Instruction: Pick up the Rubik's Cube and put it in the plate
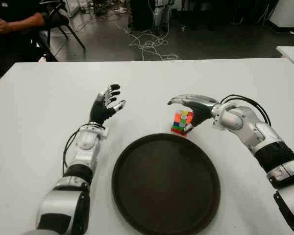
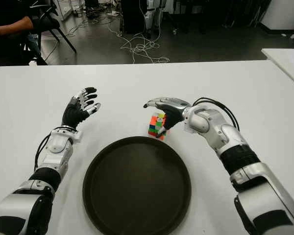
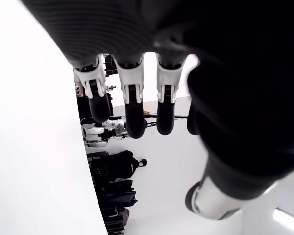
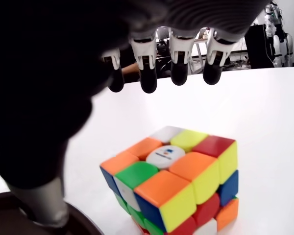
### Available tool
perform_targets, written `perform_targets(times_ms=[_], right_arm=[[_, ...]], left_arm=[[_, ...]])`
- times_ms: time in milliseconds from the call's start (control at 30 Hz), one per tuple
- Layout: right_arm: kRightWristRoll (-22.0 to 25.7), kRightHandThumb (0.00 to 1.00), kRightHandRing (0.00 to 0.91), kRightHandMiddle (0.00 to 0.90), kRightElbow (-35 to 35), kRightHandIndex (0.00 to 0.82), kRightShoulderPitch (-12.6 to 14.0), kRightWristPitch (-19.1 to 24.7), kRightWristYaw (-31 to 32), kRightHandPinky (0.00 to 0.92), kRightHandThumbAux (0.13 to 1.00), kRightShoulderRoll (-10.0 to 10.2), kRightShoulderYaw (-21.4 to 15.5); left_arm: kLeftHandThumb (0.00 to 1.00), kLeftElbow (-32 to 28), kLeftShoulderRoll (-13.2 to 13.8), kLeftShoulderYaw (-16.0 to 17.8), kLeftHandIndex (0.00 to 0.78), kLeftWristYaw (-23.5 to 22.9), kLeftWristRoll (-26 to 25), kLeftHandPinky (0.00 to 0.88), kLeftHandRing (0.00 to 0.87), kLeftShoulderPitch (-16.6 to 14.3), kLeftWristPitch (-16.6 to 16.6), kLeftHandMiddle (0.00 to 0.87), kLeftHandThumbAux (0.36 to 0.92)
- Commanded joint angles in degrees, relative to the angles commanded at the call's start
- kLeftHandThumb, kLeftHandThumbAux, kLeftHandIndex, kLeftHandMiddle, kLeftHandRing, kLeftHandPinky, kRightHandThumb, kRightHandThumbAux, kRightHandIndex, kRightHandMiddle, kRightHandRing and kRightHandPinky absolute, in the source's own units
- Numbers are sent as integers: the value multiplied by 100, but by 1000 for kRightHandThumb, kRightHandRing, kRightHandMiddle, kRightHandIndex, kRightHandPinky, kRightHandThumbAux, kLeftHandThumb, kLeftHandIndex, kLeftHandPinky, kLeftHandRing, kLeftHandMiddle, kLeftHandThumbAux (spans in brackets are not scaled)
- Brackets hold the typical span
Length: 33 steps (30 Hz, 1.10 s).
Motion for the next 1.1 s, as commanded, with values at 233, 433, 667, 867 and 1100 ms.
perform_targets(times_ms=[233, 433, 667, 867, 1100], right_arm=[[-38, 0, 0, 0, 134, 0, -21, -80, -85, 0, 766, 40, -2], [-72, 0, 0, 0, 181, 0, -46, -35, -21, 0, 759, 66, 17], [-122, 0, 0, 0, 333, 0, -107, 15, -33, 0, 745, 109, 70], [-103, 0, 0, 0, 467, 0, -145, -63, -100, 0, 744, 129, 103], [-163, 0, 0, 0, 656, 0, -239, -38, -128, 1, 741, 164, 178]], left_arm=[[0, -25, -8, 7, 221, 1, -16, 123, 150, 17, -26, 187, 833], [0, -1, 3, -11, 223, 39, 22, 131, 151, 5, -10, 187, 855], [0, -1, 6, -20, 212, 65, 41, 130, 152, 1, 22, 187, 850], [0, 14, 3, -13, 218, 24, 19, 125, 150, -3, 8, 187, 844], [0, 14, -3, -3, 207, -6, -5, 130, 150, -11, 40, 178, 848]])
